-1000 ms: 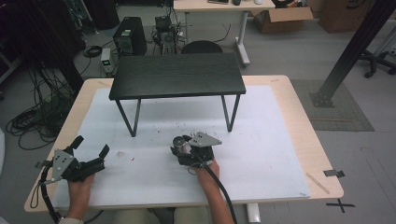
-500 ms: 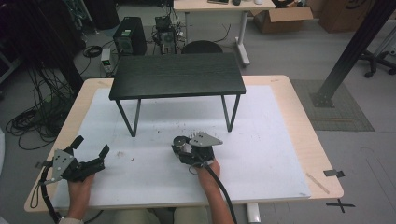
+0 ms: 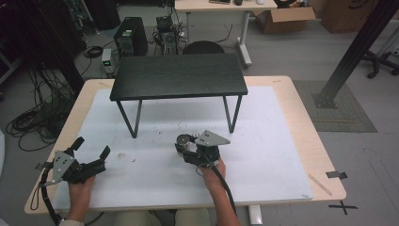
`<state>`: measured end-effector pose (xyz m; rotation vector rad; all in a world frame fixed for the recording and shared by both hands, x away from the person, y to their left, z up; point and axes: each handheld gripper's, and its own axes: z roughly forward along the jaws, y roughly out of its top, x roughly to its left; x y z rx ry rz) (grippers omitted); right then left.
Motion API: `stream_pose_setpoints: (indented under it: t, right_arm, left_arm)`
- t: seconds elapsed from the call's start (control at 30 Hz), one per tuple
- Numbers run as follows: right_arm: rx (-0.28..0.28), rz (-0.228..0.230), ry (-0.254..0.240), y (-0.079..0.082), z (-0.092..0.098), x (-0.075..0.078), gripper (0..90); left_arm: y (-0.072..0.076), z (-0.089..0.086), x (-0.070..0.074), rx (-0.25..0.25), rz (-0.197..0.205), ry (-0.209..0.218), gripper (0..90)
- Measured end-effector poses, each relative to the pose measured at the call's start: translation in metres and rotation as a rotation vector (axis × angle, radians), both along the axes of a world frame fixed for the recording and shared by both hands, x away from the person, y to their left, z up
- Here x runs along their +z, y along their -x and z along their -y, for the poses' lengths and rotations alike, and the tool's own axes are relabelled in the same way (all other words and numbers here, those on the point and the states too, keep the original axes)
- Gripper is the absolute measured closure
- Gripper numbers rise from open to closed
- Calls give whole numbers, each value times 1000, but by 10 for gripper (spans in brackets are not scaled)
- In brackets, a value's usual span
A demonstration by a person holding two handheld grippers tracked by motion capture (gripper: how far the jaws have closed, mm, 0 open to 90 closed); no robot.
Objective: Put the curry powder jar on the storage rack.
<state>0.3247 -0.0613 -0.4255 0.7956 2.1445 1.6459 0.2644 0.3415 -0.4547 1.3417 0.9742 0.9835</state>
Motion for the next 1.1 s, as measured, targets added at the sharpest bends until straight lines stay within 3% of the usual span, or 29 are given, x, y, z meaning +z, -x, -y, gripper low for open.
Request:
stream_pose_setpoints:
  t: [0.47, 1.1]
  right_arm:
    - [40, 43, -26, 6, 4, 38, 483]
    - [80, 63, -47, 6, 2, 78, 484]
  left_arm:
    - [0, 0, 0, -1, -2, -3, 4]
    - [0, 0, 0, -1, -2, -2, 4]
